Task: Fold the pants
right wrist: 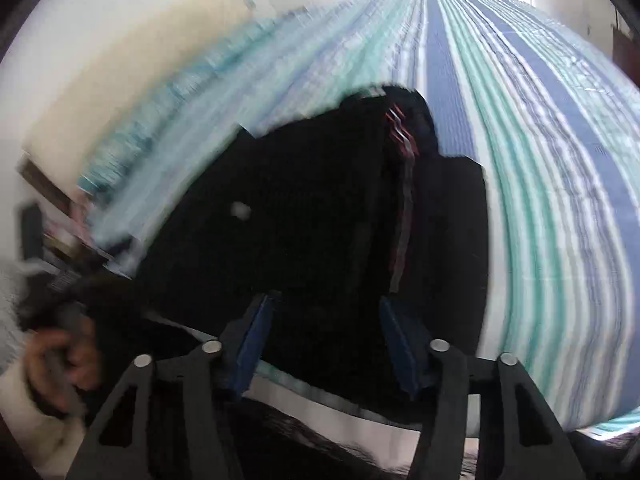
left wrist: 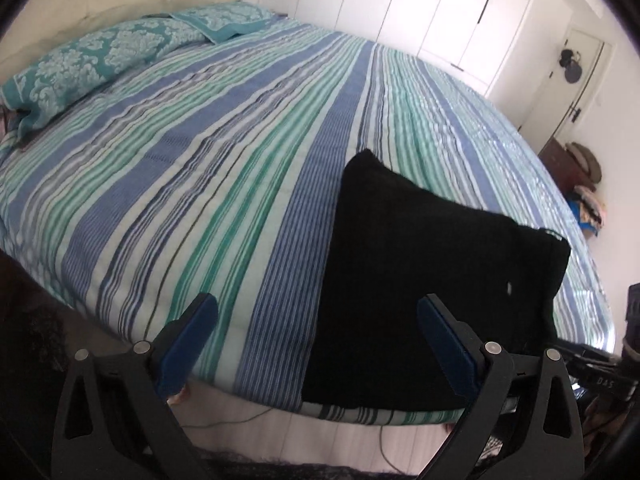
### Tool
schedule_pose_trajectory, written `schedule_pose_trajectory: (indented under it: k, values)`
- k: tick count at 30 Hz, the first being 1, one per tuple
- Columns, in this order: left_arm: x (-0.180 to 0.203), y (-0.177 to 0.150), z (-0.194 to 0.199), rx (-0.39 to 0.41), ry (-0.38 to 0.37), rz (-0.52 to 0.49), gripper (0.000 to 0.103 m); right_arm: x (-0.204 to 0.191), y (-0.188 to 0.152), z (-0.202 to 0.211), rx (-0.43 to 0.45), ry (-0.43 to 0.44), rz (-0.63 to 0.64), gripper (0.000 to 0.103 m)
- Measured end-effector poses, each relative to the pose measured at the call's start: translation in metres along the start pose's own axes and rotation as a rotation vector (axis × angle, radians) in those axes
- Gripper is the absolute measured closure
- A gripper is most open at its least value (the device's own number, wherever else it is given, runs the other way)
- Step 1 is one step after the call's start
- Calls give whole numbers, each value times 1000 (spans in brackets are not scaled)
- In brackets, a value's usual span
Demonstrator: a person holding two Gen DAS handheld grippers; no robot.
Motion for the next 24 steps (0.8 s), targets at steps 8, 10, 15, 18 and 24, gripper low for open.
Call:
schedule_pose_trajectory:
  k: [8, 10, 15, 18, 24]
  values:
    - [-10, 2, -4, -9, 0, 35, 3, -1, -8, -12, -121, 29, 5, 46]
    - [-12, 1, -5, -9, 10, 38, 3, -1, -5, -12, -142, 31, 21, 61]
    - [-19, 2, -1, 5, 22, 56, 3, 2, 6, 14, -57, 86, -9, 80]
    - [-23, 3, 1, 13, 22, 68, 3, -2, 17, 48, 21, 158, -44, 86]
    - [-14, 3, 1, 16, 8, 46, 3, 10, 15, 79, 69, 190, -59, 87]
Point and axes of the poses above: each gripper's, at about its wrist camera, not at the fingertips, and z roughly against the way its jaws point, x to its right, y to its top, the point moved 6 cm from there along -z, roughly the way its jaws point, and after that the axes turned 2 degrees about x, right-handed, at the moved point
